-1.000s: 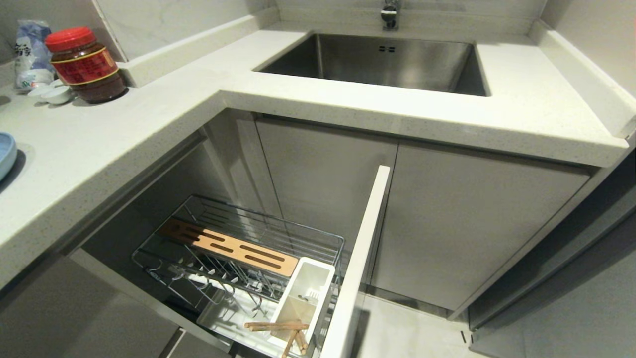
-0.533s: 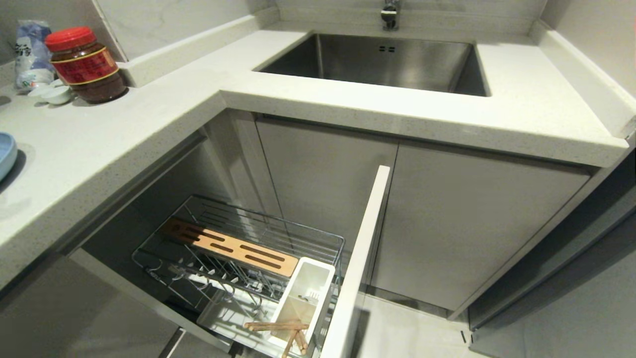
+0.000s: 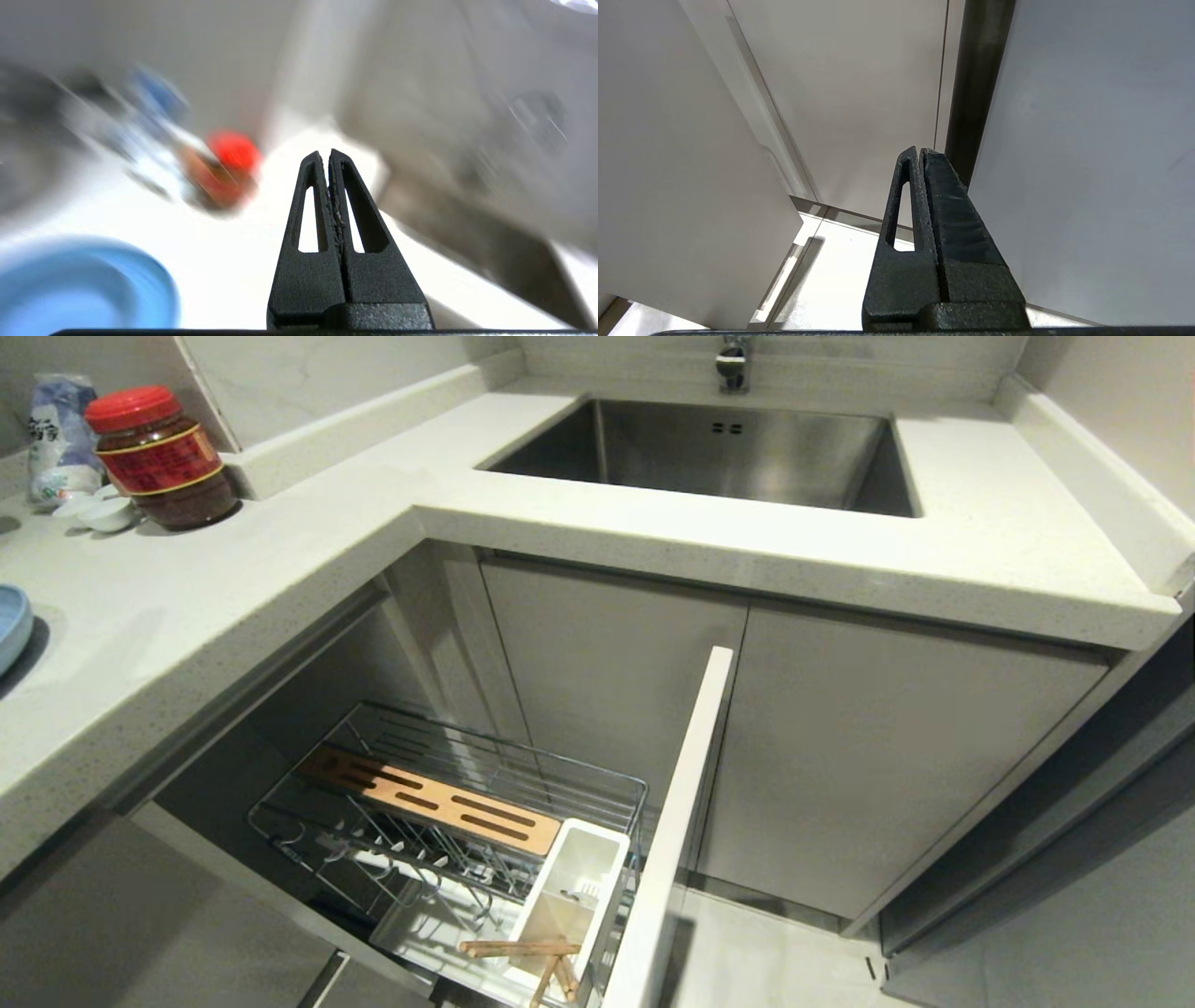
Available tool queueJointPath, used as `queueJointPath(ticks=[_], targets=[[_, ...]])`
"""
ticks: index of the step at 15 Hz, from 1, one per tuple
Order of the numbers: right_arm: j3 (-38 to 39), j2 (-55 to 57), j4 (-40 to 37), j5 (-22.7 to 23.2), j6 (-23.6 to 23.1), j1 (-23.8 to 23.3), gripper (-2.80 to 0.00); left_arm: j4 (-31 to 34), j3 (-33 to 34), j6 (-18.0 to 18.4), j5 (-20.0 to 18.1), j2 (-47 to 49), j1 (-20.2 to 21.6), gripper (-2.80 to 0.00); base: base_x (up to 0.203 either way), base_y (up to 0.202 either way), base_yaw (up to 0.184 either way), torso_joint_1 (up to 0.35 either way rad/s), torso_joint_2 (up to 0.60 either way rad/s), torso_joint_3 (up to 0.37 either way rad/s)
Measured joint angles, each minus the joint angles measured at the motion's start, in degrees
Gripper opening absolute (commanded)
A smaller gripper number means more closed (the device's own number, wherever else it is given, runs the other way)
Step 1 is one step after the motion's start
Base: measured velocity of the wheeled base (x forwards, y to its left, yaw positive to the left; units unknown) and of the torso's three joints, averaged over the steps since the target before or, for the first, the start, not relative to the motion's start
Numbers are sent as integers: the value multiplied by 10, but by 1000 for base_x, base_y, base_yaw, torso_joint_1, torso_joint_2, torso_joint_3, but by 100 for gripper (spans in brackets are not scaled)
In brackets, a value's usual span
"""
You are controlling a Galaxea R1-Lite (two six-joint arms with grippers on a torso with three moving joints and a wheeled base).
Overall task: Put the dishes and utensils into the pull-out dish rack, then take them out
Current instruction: Take the chopsticks out of the cupboard
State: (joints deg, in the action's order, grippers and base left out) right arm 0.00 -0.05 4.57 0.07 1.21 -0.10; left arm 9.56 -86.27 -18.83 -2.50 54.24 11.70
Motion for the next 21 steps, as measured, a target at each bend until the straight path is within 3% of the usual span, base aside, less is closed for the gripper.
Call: queueJointPath(ticks=[4, 6, 9, 11, 12, 15, 18, 19, 21], targets=[[0, 0, 0, 0, 0, 0, -280, 56, -8, 12, 16, 44, -147, -280, 0, 0, 0, 0, 0, 0], [0, 0, 0, 0, 0, 0, -280, 66, 0, 13, 48, 75, -234, -280, 0, 0, 0, 0, 0, 0], [0, 0, 0, 0, 0, 0, -280, 91, 29, 20, 167, 145, -395, -280, 0, 0, 0, 0, 0, 0], [0, 0, 0, 0, 0, 0, -280, 120, 52, 26, 247, 201, -457, -280, 0, 0, 0, 0, 0, 0], [0, 0, 0, 0, 0, 0, -280, 155, 58, 28, 269, 225, -474, -280, 0, 0, 0, 0, 0, 0], [0, 0, 0, 0, 0, 0, -280, 308, 45, 30, 261, 287, -498, -280, 0, 0, 0, 0, 0, 0], [0, 0, 0, 0, 0, 0, -280, 450, 4, 28, 195, 348, -505, -280, 0, 0, 0, 0, 0, 0], [0, 0, 0, 0, 0, 0, -280, 490, -9, 28, 170, 370, -506, 0, 0, 0, 0, 0, 0, 0], [0, 0, 0, 0, 0, 0, -280, 547, -30, 28, 134, 412, -507, 0, 0, 0, 0, 0, 0, 0]])
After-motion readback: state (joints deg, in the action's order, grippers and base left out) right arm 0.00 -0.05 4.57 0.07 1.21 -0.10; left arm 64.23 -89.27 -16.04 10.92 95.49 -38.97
